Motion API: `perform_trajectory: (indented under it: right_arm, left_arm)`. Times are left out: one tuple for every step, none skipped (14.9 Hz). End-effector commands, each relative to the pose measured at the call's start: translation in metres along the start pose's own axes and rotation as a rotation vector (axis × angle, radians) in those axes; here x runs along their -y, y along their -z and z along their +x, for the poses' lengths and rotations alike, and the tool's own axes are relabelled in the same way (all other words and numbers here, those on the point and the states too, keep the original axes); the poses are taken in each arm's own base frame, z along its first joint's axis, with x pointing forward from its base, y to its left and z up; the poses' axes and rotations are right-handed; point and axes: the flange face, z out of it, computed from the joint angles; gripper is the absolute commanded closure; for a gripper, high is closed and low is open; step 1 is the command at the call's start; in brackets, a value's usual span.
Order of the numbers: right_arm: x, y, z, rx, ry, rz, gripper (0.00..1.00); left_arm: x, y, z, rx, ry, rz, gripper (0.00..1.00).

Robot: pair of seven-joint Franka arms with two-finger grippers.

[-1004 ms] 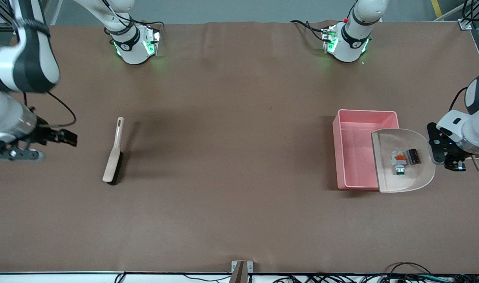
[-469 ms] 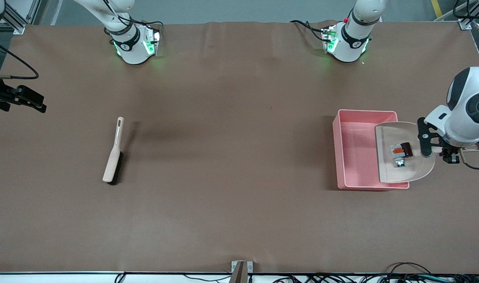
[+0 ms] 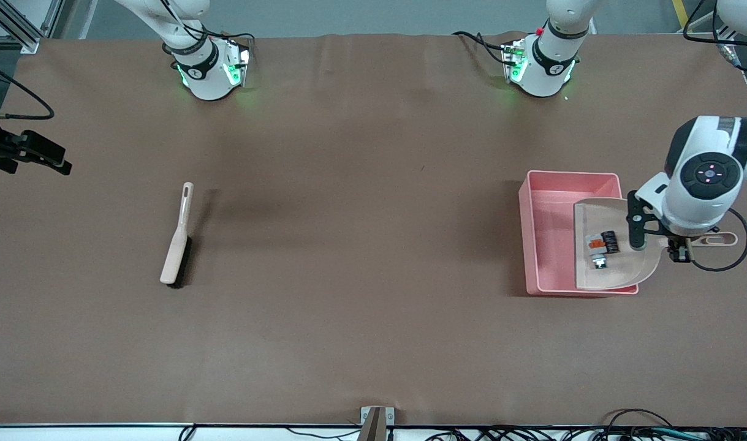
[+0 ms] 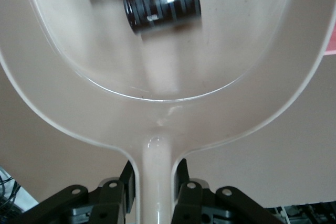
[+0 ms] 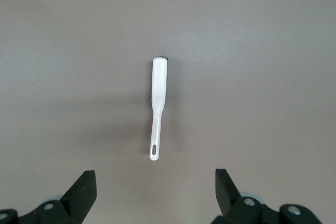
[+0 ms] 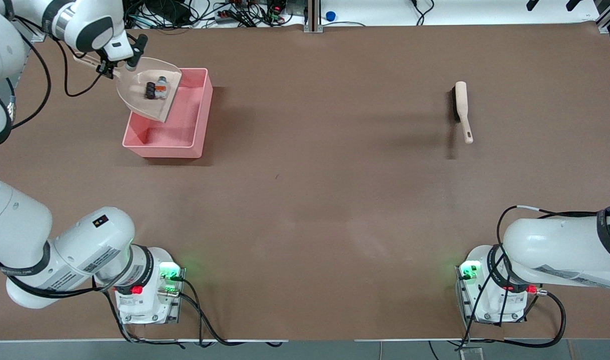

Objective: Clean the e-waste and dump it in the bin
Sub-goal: 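Tilt the dustpan over the pink bin with the left gripper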

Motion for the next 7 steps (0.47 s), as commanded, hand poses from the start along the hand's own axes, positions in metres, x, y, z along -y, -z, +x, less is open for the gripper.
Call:
perform_trajectory:
  right_arm:
    - [0.003,0.003,-0.001,-0.004,0.006,0.02,0.0]
    - [0.008,0.003,-0.001,-0.004,0.014,0.018,0.0]
    - [0.004,0.003,-0.001,-0.007,0.006,0.016,0.0]
    - [0.001,0.003,0.0,-0.013,0.0,0.016,0.0]
    - [0.0,0.003,0.0,-0.014,-0.003,0.014,0.0]
    - [-0.003,0.003,0.0,-0.014,-0.008,0.015,0.0]
    - [-0.003,0.004,0.0,-0.016,-0.008,0.015,0.0]
  left_arm:
    - [-0.015,0.027,0.014,0.074,0.017,0.026,0.97]
    - [-0.014,0.027,0.016,0.081,0.016,0.031,0.97]
    - [-0.013,0.031,0.017,0.097,0.007,0.042,0.97]
    - [-0.012,0.032,0.016,0.135,0.0,0.053,0.97]
    - [-0.013,0.036,0.015,0.172,0.011,0.064,0.97]
    - [-0.012,0.039,0.017,0.198,0.012,0.074,0.97]
    - [-0.012,0.04,0.015,0.228,0.004,0.079,0.97]
